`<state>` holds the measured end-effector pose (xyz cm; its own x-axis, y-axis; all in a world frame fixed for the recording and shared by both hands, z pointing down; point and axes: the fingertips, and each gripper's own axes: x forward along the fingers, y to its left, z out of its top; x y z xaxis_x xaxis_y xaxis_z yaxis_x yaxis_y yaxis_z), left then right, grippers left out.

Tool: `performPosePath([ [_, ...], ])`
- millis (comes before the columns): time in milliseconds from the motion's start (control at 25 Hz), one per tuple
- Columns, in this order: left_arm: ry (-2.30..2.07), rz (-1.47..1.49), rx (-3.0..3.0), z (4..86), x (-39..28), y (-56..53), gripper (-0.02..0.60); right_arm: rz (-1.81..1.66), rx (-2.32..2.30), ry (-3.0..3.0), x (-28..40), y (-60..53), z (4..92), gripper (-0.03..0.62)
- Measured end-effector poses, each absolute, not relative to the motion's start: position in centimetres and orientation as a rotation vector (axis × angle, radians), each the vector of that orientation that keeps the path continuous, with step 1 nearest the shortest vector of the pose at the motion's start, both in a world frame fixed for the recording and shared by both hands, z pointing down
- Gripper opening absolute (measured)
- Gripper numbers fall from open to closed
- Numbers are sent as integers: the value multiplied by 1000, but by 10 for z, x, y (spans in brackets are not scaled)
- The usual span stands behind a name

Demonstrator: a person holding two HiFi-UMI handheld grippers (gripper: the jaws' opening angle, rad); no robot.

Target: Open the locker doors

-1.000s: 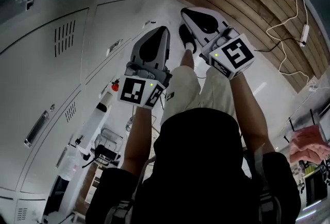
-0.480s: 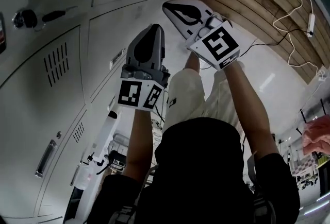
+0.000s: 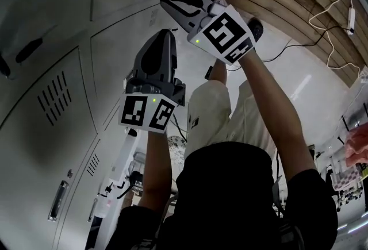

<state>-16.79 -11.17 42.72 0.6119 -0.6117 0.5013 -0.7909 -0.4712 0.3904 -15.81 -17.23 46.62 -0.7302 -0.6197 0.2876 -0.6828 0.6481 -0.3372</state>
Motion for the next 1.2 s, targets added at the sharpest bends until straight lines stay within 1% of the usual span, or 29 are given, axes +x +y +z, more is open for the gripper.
performPosePath([
  [240,-1088,427,2277,430,-171,-113,14,641,1044,-2708,-175,-183,487,8],
  [320,-1091,448,2278,433,-174,-111,14,639,1020,-2708,-181,-184,492,39],
  [440,-1104,477,2269,437,-182,-108,14,629,984,-2709,-191,-187,498,57],
  [640,-1112,502,2259,443,-188,-102,14,590,923,-2714,-202,-191,503,108],
  [1000,-1108,525,2285,447,-193,-95,14,495,770,-2728,-223,-191,508,221],
  [1200,-1117,520,2279,446,-199,-91,15,491,738,-2741,-231,-192,505,235],
])
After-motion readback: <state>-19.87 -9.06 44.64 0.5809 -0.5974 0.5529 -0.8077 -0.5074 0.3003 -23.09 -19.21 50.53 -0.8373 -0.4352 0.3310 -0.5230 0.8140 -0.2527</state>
